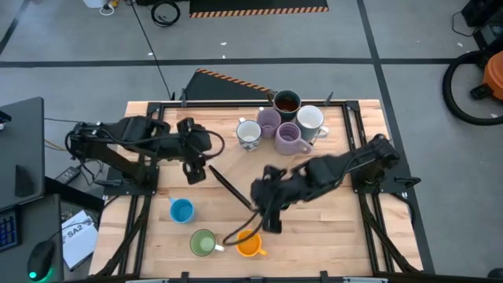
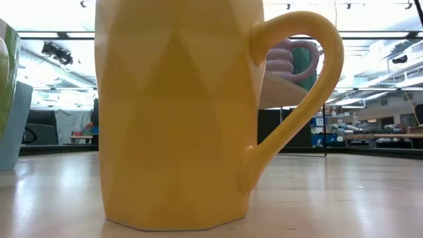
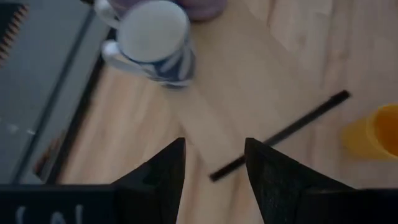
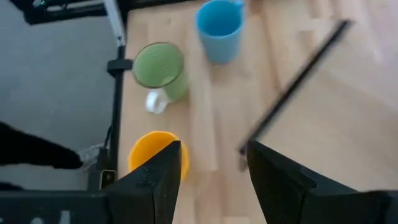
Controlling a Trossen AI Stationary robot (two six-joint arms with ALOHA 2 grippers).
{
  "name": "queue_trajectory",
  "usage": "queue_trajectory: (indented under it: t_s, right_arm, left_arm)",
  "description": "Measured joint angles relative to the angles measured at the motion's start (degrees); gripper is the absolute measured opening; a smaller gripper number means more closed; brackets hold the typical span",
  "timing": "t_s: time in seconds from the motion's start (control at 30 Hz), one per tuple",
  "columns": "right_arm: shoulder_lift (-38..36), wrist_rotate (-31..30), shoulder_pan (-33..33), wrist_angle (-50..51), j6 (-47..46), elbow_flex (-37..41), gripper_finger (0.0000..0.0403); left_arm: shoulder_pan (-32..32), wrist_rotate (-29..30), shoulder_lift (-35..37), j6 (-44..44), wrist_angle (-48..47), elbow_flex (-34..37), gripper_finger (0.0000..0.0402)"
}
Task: Place coffee mugs
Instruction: Put the yellow mug on the shelf
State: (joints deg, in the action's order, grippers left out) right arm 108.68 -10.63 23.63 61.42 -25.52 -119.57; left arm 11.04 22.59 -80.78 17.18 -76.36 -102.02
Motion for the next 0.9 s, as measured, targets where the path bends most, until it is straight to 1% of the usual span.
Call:
queue_trajectory:
  t_s: [0.13, 0.23, 0.4, 0.57, 0.73, 0.9]
  right_arm:
    - [4.40, 2.32, 1.52, -2.48, -0.07, 0.00, 0.0189]
    - [7.77, 5.03, 2.39, -3.89, -1.84, 0.01, 0.0189]
    - [11.20, 9.37, 3.14, -6.11, -4.30, 0.02, 0.0193]
    - [14.11, 12.77, 4.19, -10.60, -2.75, 0.02, 0.0205]
    - [16.70, 13.90, 4.99, -13.42, -0.89, 0.02, 0.0218]
    - [18.37, 13.35, 6.00, -12.37, 0.31, 0.04, 0.0229]
  left_arm:
    - [-1.32, 4.66, 2.41, -4.32, 0.64, 0.02, 0.0172]
    - [-2.61, 6.69, 4.15, -6.55, 1.94, 0.02, 0.0171]
    - [-4.36, 6.82, 7.19, -9.36, 4.58, 0.02, 0.0172]
    - [-5.22, 6.82, 9.59, -10.85, 6.38, 0.00, 0.0172]
    - [-5.88, 6.79, 11.30, -11.00, 6.42, -0.02, 0.0172]
    - [-5.85, 6.77, 12.07, -11.84, 6.26, -0.02, 0.0172]
